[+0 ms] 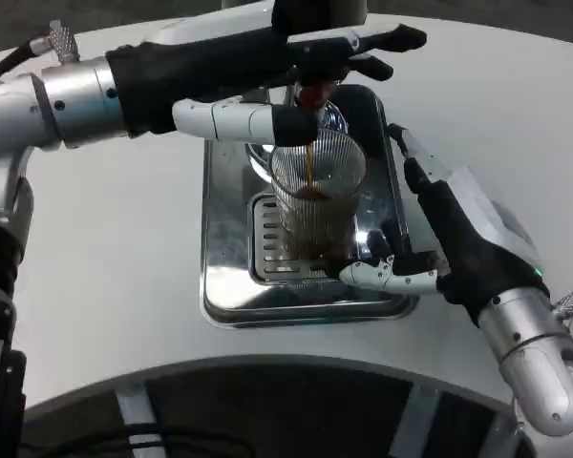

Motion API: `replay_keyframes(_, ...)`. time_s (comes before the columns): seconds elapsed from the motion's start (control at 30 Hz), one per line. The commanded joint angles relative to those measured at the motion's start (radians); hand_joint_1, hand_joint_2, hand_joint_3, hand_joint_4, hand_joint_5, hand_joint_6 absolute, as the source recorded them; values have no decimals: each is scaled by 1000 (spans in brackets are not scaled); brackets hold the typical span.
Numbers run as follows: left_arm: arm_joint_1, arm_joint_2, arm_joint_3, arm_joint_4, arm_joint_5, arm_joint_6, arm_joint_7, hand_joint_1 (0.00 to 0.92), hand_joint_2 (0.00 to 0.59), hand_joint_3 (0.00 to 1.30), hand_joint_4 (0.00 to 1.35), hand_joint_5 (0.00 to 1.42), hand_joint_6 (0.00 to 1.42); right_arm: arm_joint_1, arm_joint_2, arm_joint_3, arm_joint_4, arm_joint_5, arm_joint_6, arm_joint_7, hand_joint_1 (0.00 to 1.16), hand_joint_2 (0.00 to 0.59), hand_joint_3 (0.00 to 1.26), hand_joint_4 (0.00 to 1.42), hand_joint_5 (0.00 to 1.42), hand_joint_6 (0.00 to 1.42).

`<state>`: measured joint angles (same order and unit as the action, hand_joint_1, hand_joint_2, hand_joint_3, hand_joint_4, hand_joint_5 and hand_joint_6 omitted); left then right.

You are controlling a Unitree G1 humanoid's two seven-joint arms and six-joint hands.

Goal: Grasp the cup under the faucet to collect the drink, then remove the cup.

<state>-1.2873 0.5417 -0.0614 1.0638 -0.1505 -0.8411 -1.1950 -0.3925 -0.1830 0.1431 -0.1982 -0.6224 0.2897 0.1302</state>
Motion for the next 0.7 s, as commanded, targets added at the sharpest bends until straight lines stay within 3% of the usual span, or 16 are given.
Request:
replay_keyframes(0.03,68,18,-35,31,69,18,-34,0,68,54,0,75,0,-14,-11,8,15,18,-11,-6,827,129,0,0,0,0)
replay_keyframes(0.7,67,13,-36,36,70,18,-23,0,67,60,0,80,0,-105,-19,29,158,92,-70,-43,805,137,0,0,0,0)
